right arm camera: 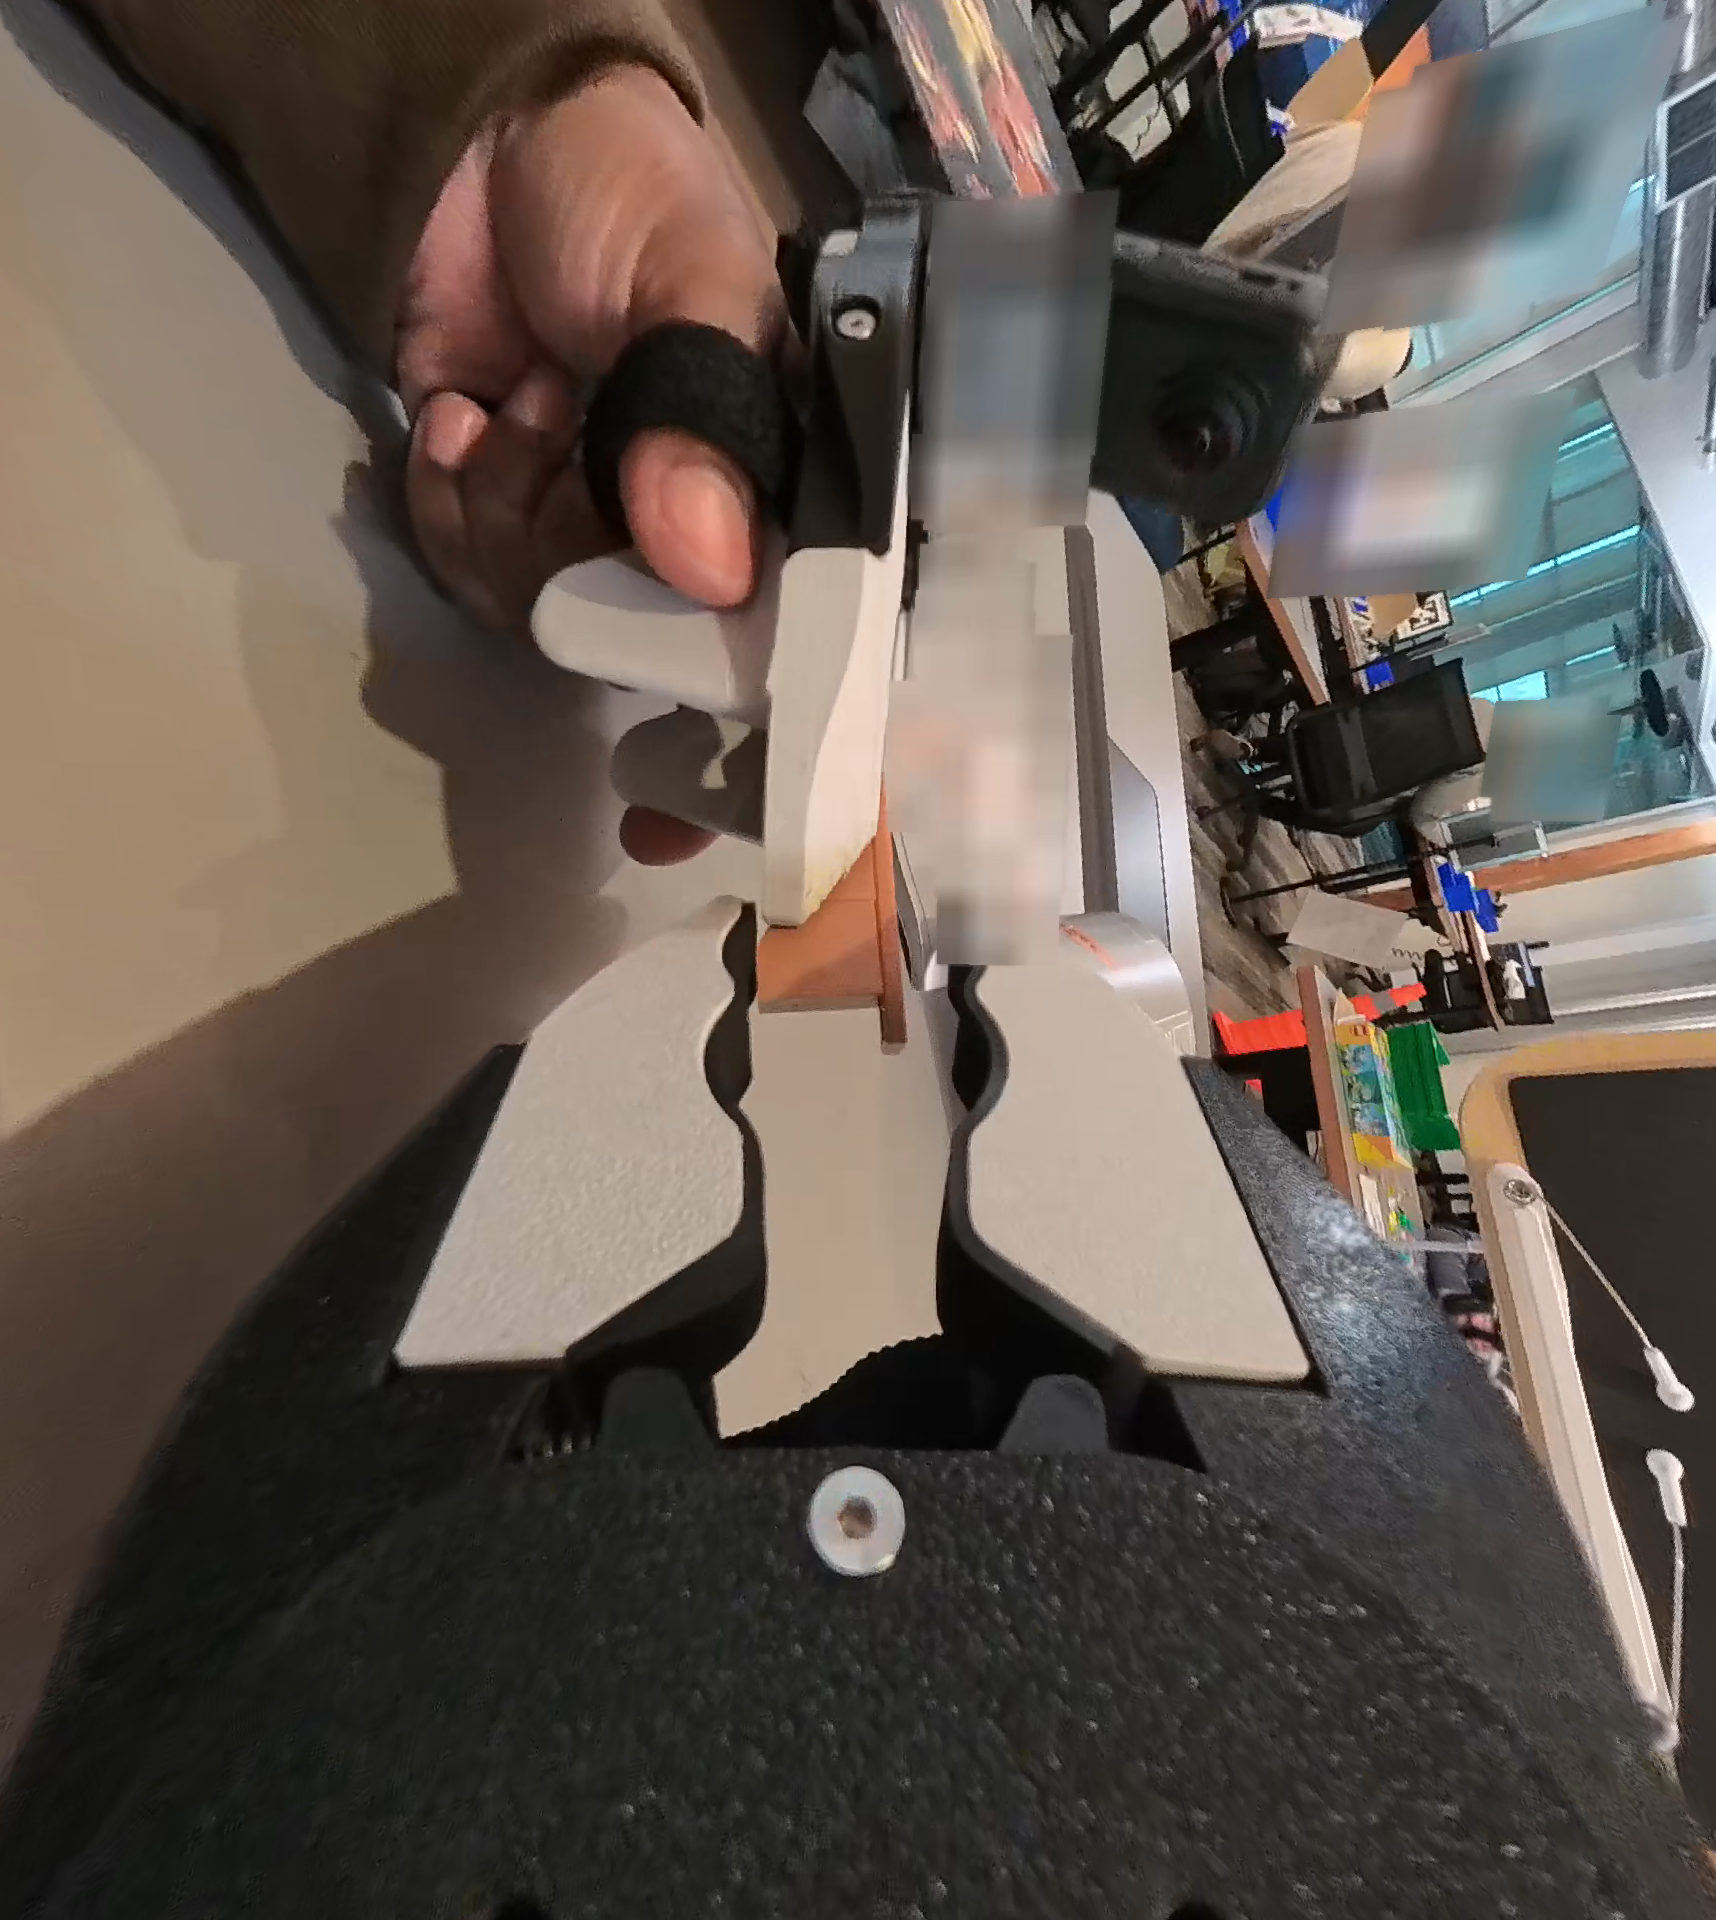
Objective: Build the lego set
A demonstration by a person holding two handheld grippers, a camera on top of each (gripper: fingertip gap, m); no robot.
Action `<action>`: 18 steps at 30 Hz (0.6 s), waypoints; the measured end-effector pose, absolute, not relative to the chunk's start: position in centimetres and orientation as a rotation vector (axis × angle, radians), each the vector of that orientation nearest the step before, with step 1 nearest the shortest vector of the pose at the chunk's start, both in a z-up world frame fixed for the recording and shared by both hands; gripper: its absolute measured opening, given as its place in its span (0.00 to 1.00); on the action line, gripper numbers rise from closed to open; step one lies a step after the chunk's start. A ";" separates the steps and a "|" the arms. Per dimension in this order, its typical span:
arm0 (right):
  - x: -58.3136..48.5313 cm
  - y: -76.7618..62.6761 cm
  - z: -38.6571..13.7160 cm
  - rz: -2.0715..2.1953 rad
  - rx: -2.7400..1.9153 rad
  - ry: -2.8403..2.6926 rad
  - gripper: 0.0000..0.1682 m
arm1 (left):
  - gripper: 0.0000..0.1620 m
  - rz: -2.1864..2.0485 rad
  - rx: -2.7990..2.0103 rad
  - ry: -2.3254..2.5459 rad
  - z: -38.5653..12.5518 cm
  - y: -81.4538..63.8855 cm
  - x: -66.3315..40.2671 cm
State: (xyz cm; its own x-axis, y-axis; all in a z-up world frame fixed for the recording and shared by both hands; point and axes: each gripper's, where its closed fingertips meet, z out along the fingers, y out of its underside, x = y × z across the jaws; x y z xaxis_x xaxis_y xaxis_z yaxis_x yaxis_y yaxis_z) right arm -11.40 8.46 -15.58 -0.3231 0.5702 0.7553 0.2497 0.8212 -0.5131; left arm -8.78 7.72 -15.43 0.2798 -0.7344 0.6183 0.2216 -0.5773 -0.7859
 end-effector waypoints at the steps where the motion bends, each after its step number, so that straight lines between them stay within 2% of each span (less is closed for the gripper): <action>1: -11.4 8.3 -15.6 0.375 -0.606 -1.916 0.19 | 0.06 -1.445 -1.702 0.466 -15.3 7.7 -8.8; 4: -11.2 7.8 -15.7 0.395 -0.589 -1.934 0.15 | 0.05 -1.484 -1.702 0.456 -15.2 7.5 -8.7; 18: -10.9 8.2 -16.6 0.421 -0.662 -1.997 0.15 | 0.07 -1.386 -1.757 0.491 -16.1 7.8 -8.3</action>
